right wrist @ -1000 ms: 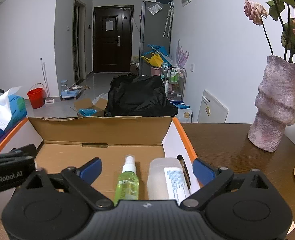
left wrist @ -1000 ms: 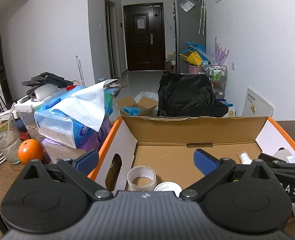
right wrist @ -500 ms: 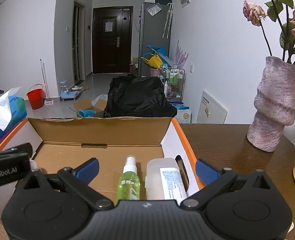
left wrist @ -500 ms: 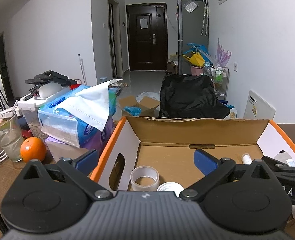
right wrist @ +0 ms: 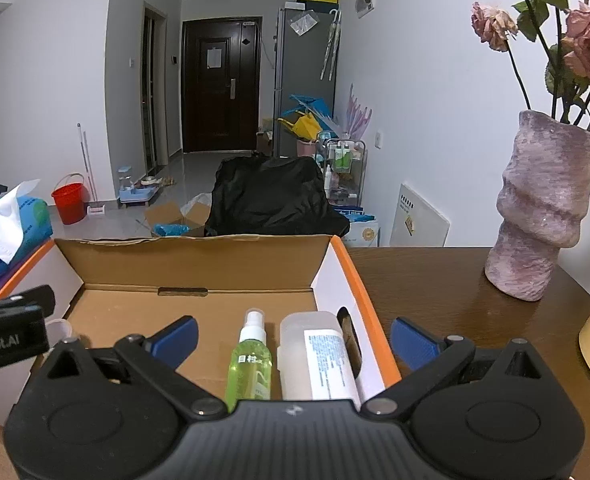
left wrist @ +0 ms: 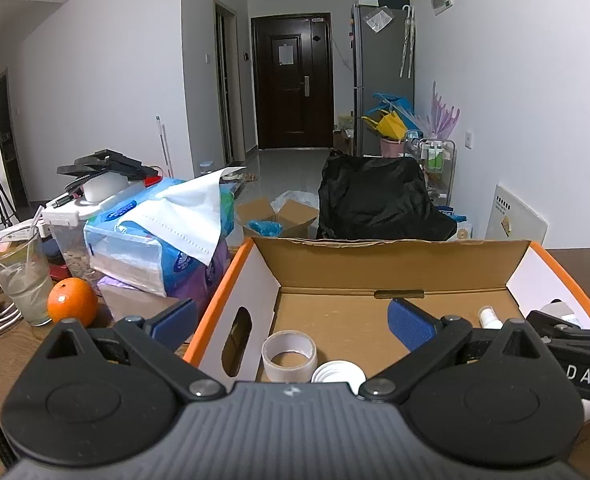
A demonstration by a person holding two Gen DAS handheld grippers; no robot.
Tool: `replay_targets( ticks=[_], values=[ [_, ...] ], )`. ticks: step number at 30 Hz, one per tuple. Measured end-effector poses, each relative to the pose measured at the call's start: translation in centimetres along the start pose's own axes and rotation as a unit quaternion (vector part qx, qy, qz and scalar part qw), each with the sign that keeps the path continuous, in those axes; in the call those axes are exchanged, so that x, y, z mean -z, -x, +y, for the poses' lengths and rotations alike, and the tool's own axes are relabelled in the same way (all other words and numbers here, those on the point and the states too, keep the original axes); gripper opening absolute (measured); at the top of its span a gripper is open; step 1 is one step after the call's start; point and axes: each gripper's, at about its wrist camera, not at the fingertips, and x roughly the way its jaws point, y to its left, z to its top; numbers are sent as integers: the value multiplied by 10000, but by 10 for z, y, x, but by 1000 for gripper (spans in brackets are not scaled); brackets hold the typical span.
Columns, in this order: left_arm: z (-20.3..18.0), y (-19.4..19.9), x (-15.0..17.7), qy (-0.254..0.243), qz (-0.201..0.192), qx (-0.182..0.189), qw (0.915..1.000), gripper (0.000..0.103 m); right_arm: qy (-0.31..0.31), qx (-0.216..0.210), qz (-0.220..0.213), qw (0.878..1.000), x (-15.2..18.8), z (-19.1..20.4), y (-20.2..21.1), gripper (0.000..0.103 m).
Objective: Organize rigid objects
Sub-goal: 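Withdraw both tools from the box back over the table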
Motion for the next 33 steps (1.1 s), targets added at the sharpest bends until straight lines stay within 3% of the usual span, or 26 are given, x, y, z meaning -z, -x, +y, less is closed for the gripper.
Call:
replay_targets(
  ticks=[33],
  values=[
    [11, 69, 36, 33, 64, 173, 9998, 103, -93, -40, -162, 9998, 35, -15, 64, 103]
  ],
)
